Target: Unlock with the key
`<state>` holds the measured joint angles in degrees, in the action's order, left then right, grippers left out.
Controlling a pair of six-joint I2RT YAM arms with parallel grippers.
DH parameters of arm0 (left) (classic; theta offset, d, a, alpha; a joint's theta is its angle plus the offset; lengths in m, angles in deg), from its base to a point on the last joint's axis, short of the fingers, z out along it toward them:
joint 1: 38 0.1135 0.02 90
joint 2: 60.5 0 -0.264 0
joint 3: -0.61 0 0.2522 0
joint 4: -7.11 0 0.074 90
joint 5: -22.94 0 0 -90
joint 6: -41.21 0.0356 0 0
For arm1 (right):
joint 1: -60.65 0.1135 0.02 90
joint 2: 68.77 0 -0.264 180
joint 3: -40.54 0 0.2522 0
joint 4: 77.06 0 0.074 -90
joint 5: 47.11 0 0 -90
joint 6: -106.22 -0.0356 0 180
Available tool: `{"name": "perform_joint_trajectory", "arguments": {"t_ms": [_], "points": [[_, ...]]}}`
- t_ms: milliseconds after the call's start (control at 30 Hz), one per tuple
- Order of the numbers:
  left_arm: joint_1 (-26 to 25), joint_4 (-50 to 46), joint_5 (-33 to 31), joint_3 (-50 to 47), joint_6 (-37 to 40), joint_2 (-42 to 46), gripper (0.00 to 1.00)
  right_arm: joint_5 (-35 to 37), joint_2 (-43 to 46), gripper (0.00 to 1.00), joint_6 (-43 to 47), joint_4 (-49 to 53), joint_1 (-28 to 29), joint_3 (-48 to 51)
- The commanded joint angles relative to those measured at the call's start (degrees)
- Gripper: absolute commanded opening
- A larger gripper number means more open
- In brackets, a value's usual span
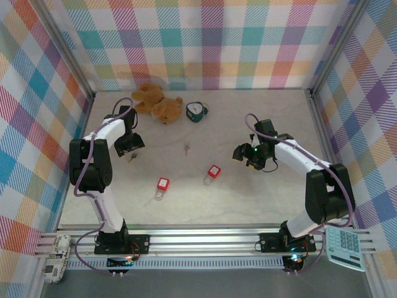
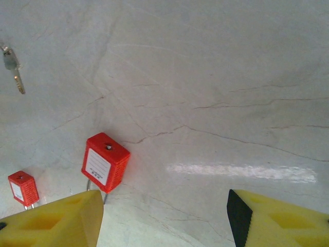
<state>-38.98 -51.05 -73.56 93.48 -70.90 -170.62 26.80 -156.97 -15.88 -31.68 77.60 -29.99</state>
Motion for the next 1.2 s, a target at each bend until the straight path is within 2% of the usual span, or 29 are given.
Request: {"name": "perform_joint_trajectory", "arguments": {"t_ms": [0, 300, 500, 600, 700, 833, 967, 1167], "points": [[0.05, 2.0, 5.29, -0.01, -0.61, -1.27, 0.67, -1.39, -0.25, 0.66, 0.53, -0.59, 0.36, -1.41], [0.02, 5.86, 6.56, -6.27, -1.63, 0.53, 0.67, -0.84, 1.8, 0.66, 0.9, 0.21, 0.34, -0.88], [-0.36, 10.63, 12.5, -9.76, -4.01, 1.13, 0.64, -0.82, 3.01, 0.66, 0.27, 0.07, 0.38, -0.67], [-3.44, 10.75, 10.99, -11.11, -4.89, 2.23, 0.64, -1.13, 3.98, 0.66, -0.5, -0.66, 0.45, -0.29], [-6.97, 12.99, 12.09, -14.75, -7.94, 4.36, 0.64, -0.96, 4.6, 0.66, -0.6, -0.57, 0.4, -0.27], [-13.61, 17.73, 12.3, -20.27, -13.22, 9.02, 0.64, -1.01, 5.11, 0.66, -0.51, -0.15, 0.53, -0.44], [-19.1, 18.65, 12.77, -20.75, -15.23, 9.72, 0.65, -1.37, 4.89, 0.65, -0.76, -0.41, 1.58, -1.18], [-20.21, 16.13, 12.9, -18.09, -13.87, 11.09, 0.67, -0.17, 1.66, 0.65, -0.08, -0.49, 6.32, -5.58]]}}
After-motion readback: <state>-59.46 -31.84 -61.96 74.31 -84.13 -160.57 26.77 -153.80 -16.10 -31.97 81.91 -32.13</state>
